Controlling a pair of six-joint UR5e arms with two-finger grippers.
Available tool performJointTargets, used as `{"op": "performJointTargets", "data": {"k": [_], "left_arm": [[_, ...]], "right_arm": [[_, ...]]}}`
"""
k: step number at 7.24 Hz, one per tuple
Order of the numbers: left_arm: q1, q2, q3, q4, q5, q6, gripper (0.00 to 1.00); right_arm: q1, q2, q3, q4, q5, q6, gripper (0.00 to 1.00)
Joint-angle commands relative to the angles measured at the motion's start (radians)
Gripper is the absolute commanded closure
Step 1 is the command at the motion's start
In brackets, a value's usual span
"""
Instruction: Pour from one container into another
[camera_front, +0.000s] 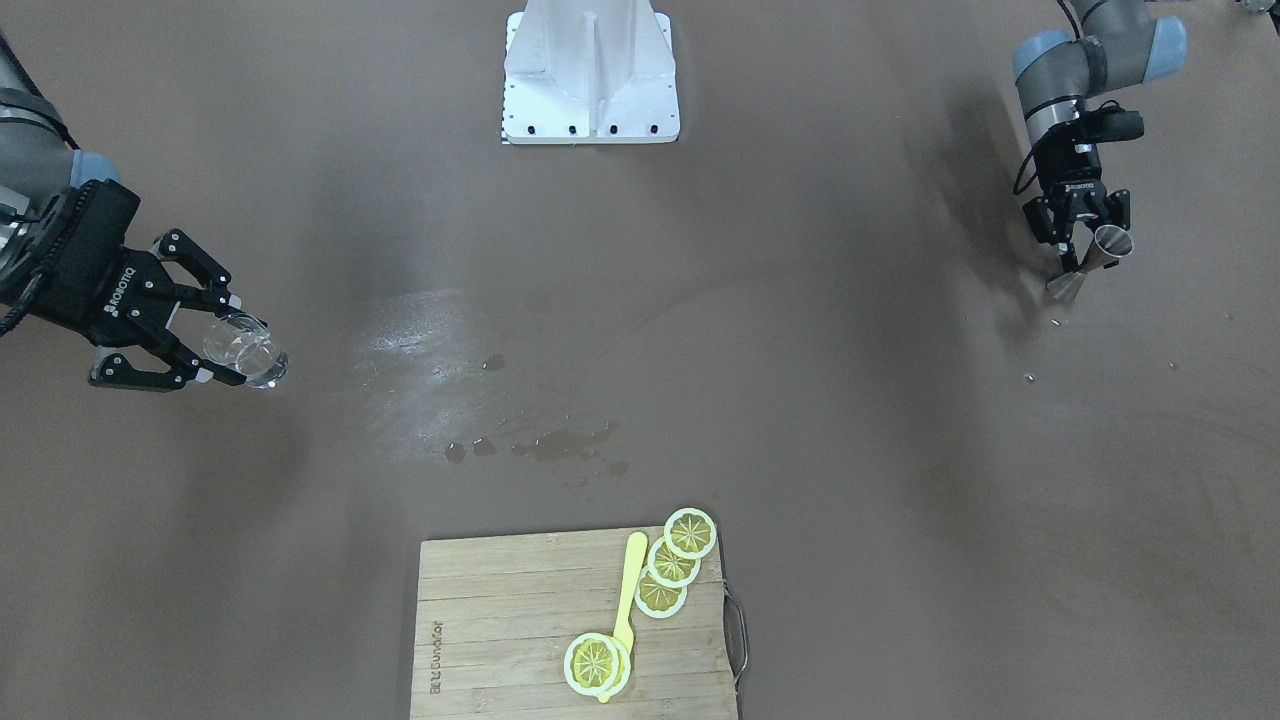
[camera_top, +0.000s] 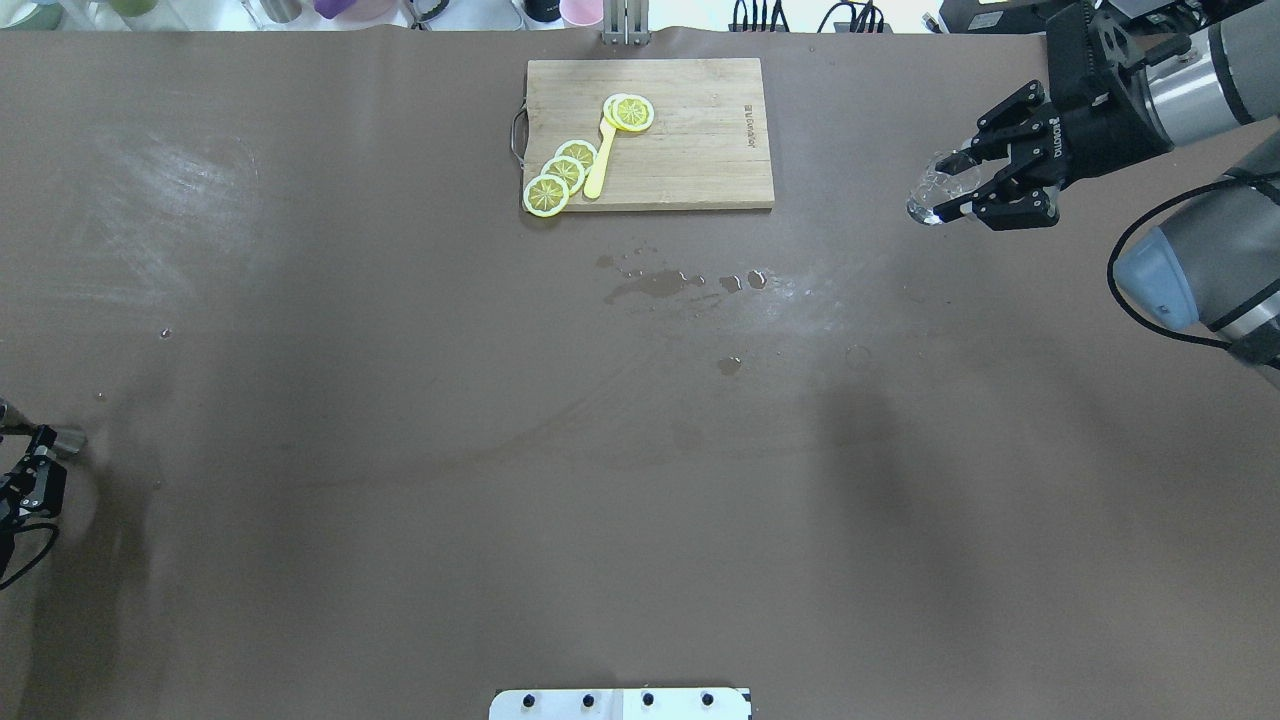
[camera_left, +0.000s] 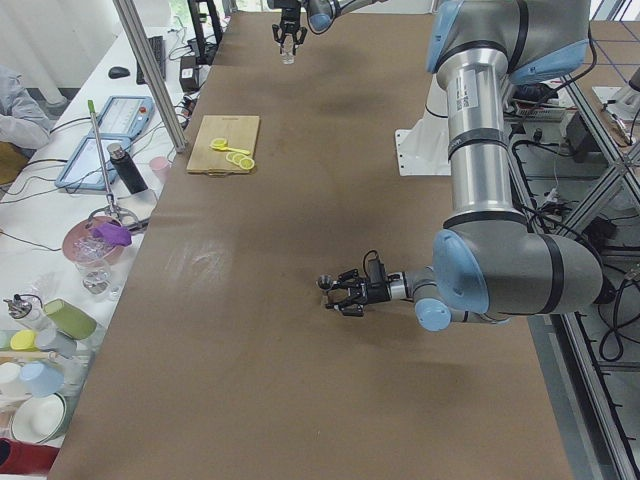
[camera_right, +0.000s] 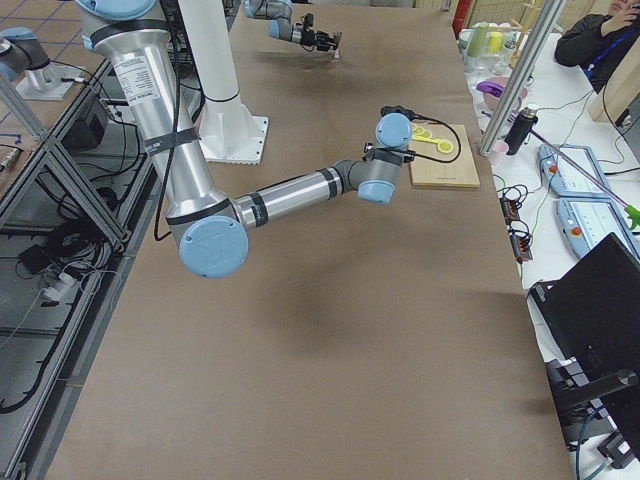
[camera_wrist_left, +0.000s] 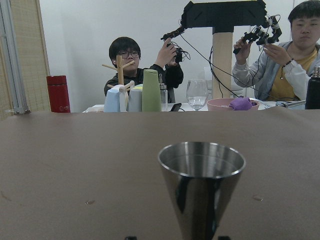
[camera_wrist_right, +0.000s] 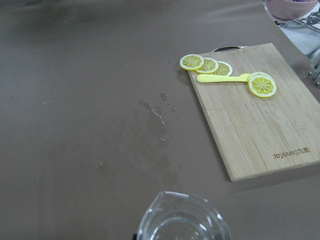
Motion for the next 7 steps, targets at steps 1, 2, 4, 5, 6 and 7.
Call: {"op": "performJointTargets", "data": {"k": [1, 2, 4, 5, 6, 7], "left_arm": [[-0.007, -0.005, -0.002, 0.002, -0.001, 0.001, 0.41], [-0.007, -0.008, -0.005, 0.002, 0.001, 0.002, 0.44], [-0.009, -0.011, -0.007, 0.025, 0.001, 0.002, 0.50], [-0.013, -0.014, -0.007, 0.031, -0.001, 0.001, 0.58], [-0.022, -0.016, -0.007, 0.039, -0.003, 0.002, 0.68], [-0.026, -0.019, -0.007, 0.045, -0.003, 0.004, 0.81]], "right_arm": [[-0.005, 0.005, 0.007, 0.000, -0.006, 0.001, 1.00], [-0.005, 0.005, 0.009, 0.000, -0.006, 0.001, 1.00], [-0.007, 0.004, 0.009, 0.000, -0.008, 0.001, 1.00], [-0.007, 0.005, 0.009, 0.000, -0.008, 0.001, 1.00], [-0.007, 0.005, 0.010, 0.000, -0.008, 0.002, 1.00], [-0.011, 0.005, 0.009, 0.000, -0.018, 0.002, 1.00]]}}
